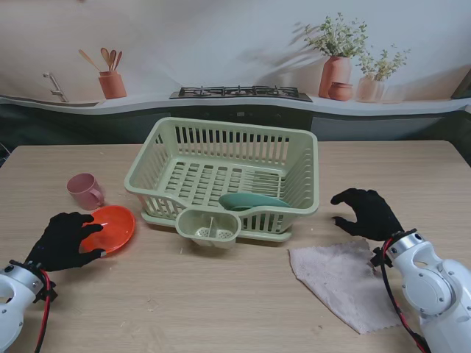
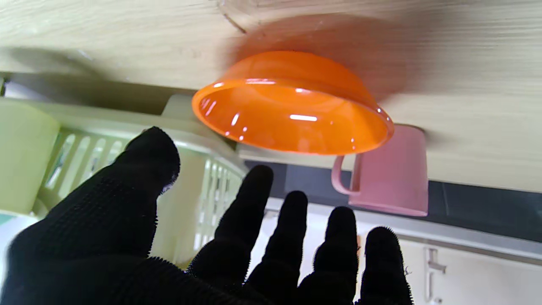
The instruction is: Clear dishes and wipe the table
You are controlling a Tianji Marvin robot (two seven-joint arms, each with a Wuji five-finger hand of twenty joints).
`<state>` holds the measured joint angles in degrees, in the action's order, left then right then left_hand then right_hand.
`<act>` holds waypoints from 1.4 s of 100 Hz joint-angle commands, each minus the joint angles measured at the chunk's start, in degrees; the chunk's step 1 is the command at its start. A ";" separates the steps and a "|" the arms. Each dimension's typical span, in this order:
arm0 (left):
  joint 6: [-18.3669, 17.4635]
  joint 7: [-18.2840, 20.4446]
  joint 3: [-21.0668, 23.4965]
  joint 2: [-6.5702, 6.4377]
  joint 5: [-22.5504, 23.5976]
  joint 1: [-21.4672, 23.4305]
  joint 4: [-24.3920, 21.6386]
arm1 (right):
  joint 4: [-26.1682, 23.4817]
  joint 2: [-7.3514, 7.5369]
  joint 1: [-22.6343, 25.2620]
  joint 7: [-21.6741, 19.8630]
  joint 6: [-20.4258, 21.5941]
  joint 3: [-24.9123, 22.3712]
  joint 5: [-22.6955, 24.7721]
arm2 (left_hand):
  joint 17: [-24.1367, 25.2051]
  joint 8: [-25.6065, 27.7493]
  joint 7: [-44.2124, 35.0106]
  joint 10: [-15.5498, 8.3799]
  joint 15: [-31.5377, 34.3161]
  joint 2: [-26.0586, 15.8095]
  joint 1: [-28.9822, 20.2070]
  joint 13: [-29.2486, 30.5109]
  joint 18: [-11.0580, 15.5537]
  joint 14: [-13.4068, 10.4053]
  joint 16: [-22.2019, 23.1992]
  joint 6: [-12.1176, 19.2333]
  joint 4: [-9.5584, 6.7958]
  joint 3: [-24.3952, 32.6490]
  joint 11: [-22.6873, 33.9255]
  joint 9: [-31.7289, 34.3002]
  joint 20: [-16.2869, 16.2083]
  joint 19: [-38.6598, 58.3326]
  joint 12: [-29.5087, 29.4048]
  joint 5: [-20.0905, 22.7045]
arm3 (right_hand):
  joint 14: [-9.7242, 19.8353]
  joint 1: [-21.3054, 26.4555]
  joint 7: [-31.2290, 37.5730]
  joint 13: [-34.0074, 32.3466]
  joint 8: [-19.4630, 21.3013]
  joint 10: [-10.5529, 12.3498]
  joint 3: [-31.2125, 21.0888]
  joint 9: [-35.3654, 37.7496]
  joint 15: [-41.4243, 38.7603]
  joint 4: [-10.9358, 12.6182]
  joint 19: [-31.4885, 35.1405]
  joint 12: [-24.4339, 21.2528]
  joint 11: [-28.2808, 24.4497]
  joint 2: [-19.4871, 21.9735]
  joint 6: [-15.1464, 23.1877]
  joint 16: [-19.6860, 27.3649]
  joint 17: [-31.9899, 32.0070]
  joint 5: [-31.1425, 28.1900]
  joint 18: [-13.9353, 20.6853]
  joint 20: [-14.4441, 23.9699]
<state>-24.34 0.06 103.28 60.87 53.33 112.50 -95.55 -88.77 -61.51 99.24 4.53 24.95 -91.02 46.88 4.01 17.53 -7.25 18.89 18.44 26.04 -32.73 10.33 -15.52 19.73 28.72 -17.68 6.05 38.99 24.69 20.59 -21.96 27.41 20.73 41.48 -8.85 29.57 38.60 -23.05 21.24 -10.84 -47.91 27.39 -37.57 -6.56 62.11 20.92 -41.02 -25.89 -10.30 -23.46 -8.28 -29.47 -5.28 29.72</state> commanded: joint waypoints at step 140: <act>14.46 10.19 -9.81 -1.63 1.54 -7.60 6.53 | 1.31 -0.15 -0.45 0.40 0.77 0.30 -0.02 | -8.45 1.34 -0.26 1.06 11.74 -5.73 -19.20 -1.17 -1.75 3.11 4.36 -2.65 -2.18 -4.46 7.26 -3.63 -21.20 0.87 2.08 -0.52 | 1.03 0.37 0.86 1.15 -0.65 0.75 -0.65 -0.43 -0.52 2.51 -0.05 0.16 -0.96 0.91 0.08 -0.20 1.20 0.09 2.33 1.22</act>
<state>-10.10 9.49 93.85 59.15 54.63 104.49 -89.23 -87.57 -61.54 98.75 5.45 25.22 -90.65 46.76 -3.56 16.65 -5.17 17.66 27.69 22.81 -46.77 7.39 -19.20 18.06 32.18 -18.84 6.08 36.31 30.71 15.71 -41.00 15.33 21.18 36.19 -8.82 29.57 39.09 -23.02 20.84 -10.84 -47.93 27.39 -37.57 -6.56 62.11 20.92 -41.39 -25.89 -10.30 -23.46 -7.92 -29.48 -5.26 30.39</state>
